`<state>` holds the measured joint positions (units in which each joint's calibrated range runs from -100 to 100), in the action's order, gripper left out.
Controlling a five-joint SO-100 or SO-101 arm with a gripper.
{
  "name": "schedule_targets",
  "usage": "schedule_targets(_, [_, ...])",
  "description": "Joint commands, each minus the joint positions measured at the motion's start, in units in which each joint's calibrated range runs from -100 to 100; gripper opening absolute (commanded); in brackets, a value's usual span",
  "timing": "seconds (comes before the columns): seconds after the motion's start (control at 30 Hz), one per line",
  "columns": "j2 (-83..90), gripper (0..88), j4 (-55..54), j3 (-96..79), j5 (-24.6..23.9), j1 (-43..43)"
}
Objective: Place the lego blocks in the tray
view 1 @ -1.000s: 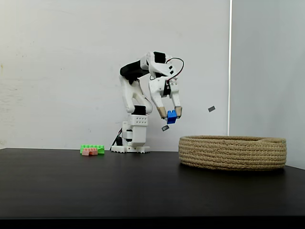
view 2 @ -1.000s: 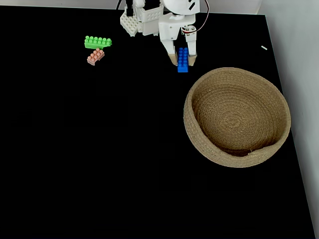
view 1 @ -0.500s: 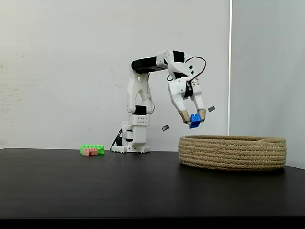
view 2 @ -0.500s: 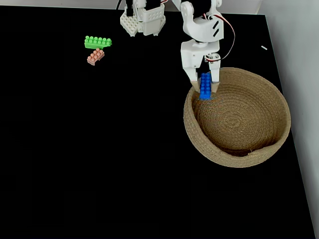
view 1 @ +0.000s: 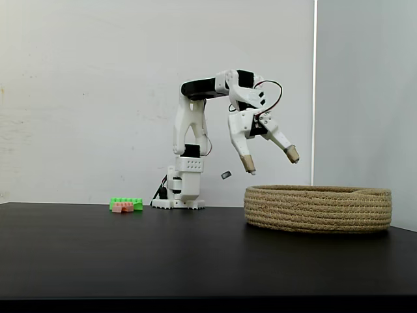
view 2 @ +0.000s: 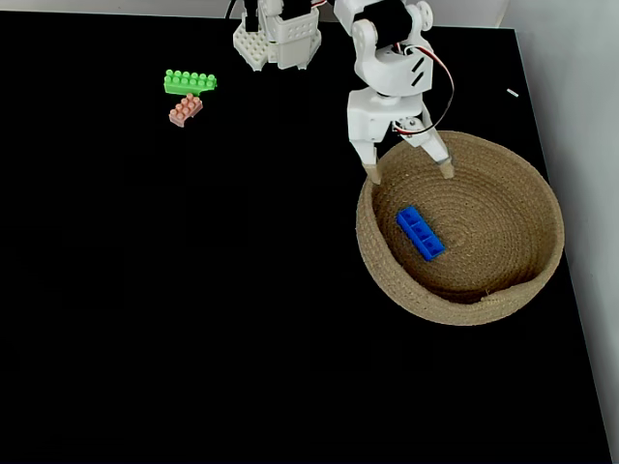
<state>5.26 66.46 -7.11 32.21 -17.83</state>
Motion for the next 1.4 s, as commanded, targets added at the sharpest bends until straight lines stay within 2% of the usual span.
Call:
schedule_targets(0.0, [12.3, 34.3, 4.6, -3.1, 2.5, 4.4])
schedule_targets(0.3, [26.3, 34.0, 7.1, -16.4, 11.3, 23.5])
schedule_targets(0.63, [29.7, 34.1, 8.5, -21.4, 15.3, 50.2])
schedule_targets(0.8, [33.8, 34.0, 8.1, -32.3, 22.9, 62.5])
schedule_targets(0.87, [35.1, 33.8, 7.6, -35.9, 25.6, 64.9])
schedule_targets(0.97, [35.4, 33.6, 7.1, -38.1, 26.9, 65.2])
schedule_targets(1.17, [34.6, 33.6, 6.3, -39.2, 27.4, 64.0])
schedule_targets(1.37, [33.7, 33.1, 2.3, -41.8, 27.9, 66.4])
